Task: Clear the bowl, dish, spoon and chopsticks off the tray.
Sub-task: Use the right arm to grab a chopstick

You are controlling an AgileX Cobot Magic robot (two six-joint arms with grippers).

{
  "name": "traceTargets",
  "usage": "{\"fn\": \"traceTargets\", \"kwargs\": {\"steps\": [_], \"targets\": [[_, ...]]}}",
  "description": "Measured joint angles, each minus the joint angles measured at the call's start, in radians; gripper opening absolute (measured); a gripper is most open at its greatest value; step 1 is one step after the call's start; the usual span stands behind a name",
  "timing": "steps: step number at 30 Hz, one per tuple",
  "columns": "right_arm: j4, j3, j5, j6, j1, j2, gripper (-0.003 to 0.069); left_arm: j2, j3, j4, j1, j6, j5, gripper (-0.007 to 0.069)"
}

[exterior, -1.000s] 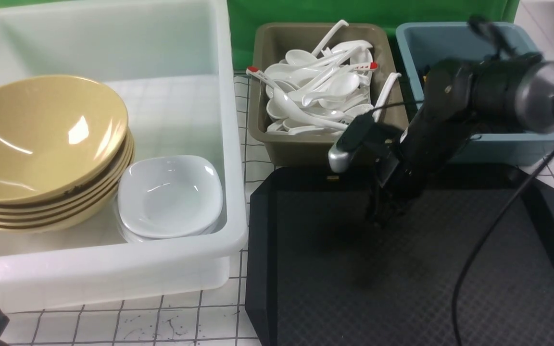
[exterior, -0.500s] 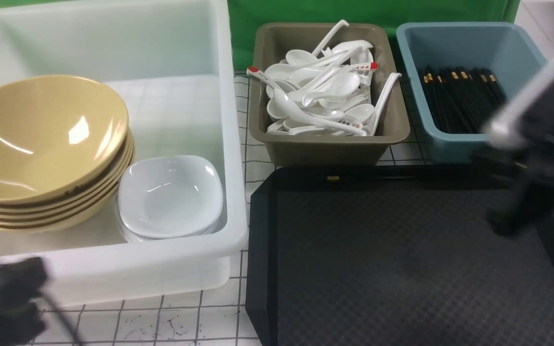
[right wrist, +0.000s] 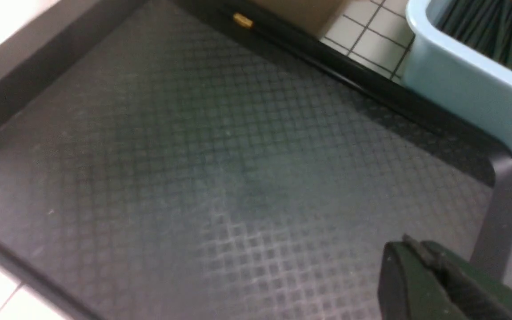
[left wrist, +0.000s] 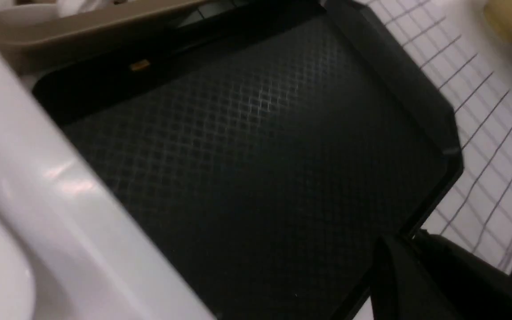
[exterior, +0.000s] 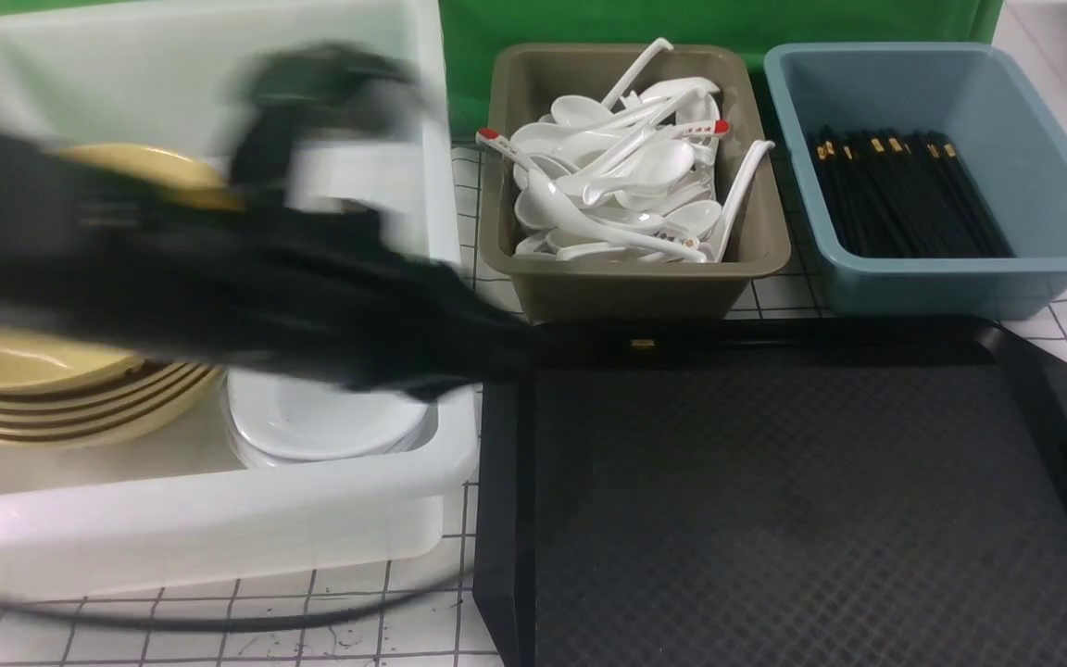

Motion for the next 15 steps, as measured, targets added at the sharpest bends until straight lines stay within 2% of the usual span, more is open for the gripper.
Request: {"fn": "traceTargets", "kwargs": {"steps": [1,2,6,10,15], "targets": [[0.000,0.013,-0.028,0.005,0.000,0.000,0.0042,0.075,-0.042,0.103,-0.060,-0.085,-0.017,-0.0013],[-0.001,0.018,-0.038,0.013,0.000,0.000,0.0043,0.126,-0.076,0.155,-0.093,-0.129,-0.023,-0.0013],[-0.001,0.026,-0.059,0.026,0.000,-0.006,0.0044,0.346,-0.217,0.456,-0.178,-0.424,-0.079,-0.0013],[-0.001,0.026,-0.058,0.027,0.000,-0.014,0.0043,0.467,-0.279,0.575,-0.185,-0.593,-0.131,-0.0011],[-0.001,0.026,-0.063,0.028,0.005,-0.016,0.0047,0.606,-0.315,0.683,-0.172,-0.700,-0.202,-0.0011]]}}
